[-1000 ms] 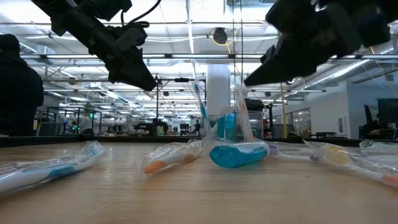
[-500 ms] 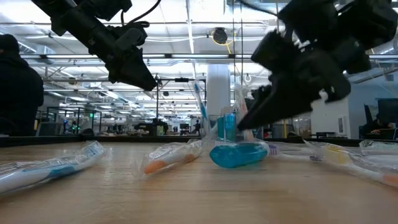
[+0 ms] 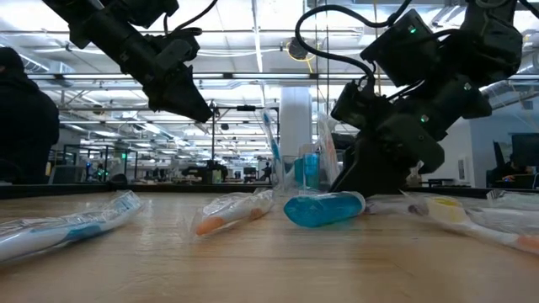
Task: Pick & Place toothbrushing station
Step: Put the top violet toothbrush into the transparent organizer
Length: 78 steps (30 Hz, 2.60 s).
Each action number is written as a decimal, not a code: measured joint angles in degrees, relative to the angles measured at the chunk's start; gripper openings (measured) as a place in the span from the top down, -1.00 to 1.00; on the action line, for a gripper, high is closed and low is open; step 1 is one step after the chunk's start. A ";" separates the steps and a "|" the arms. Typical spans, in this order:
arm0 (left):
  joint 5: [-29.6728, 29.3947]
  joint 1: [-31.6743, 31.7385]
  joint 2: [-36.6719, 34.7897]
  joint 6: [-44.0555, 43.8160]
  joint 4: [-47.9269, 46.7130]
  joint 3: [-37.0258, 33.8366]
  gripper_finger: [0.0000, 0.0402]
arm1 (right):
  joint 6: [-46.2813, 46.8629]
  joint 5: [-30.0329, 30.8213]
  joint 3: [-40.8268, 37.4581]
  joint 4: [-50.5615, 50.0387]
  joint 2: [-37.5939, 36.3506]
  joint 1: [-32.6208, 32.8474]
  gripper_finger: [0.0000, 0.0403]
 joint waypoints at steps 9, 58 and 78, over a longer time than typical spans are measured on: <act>-0.15 0.17 0.00 0.27 0.12 0.00 0.30 | -1.62 0.32 0.02 -1.35 0.02 0.19 0.56; -0.39 0.08 0.00 -0.49 3.37 0.02 0.30 | -23.47 17.02 -0.11 34.46 -15.21 -3.69 0.93; -0.39 0.11 0.00 -2.35 3.37 0.02 0.30 | -8.70 28.88 -0.10 51.35 1.08 -13.51 0.93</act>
